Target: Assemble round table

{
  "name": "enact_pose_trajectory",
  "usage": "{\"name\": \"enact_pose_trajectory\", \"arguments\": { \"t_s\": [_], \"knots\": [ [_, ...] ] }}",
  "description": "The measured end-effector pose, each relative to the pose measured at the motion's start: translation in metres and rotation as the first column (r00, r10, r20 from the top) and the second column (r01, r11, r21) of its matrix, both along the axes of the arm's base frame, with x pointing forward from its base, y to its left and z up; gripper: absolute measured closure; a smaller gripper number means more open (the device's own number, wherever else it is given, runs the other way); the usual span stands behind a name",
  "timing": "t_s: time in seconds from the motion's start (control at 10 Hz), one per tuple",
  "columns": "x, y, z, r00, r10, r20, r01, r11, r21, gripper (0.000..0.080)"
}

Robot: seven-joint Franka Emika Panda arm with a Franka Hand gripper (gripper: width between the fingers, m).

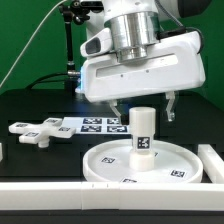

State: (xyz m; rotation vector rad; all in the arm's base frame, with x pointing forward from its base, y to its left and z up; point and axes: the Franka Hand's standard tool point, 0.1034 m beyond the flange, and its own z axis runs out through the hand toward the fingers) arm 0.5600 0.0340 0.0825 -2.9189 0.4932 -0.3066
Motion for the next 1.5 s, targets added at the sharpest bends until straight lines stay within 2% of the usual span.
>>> {"name": "enact_pose_trajectory", "arguments": {
  "t_s": [0.2, 0.6, 0.8, 0.9, 1.1, 1.2, 1.3, 1.5],
  "knots": [
    [0.0064, 0.0000, 0.0049, 0.981, 0.195, 0.004, -0.195, 0.980, -0.041, 0.0150],
    [0.0048, -0.0028, 0.0028, 0.885, 0.466, 0.015, -0.461, 0.879, -0.119, 0.0150],
    [0.0040, -0.0047, 0.0021, 0.758, 0.652, 0.000, -0.642, 0.746, -0.179, 0.0150],
    [0.0032, -0.0044, 0.0016, 0.719, 0.695, -0.006, -0.684, 0.705, -0.189, 0.0150],
    [0.0032, -0.0027, 0.0016, 0.560, 0.828, -0.037, -0.809, 0.536, -0.239, 0.0150],
    [0.0034, -0.0027, 0.0017, 0.513, 0.857, -0.047, -0.837, 0.487, -0.251, 0.0150],
    [0.0040, -0.0034, 0.0020, 0.428, 0.902, -0.065, -0.877, 0.396, -0.272, 0.0150],
    [0.0041, -0.0055, 0.0019, 0.374, 0.924, -0.079, -0.897, 0.339, -0.282, 0.0150]
  ]
}}
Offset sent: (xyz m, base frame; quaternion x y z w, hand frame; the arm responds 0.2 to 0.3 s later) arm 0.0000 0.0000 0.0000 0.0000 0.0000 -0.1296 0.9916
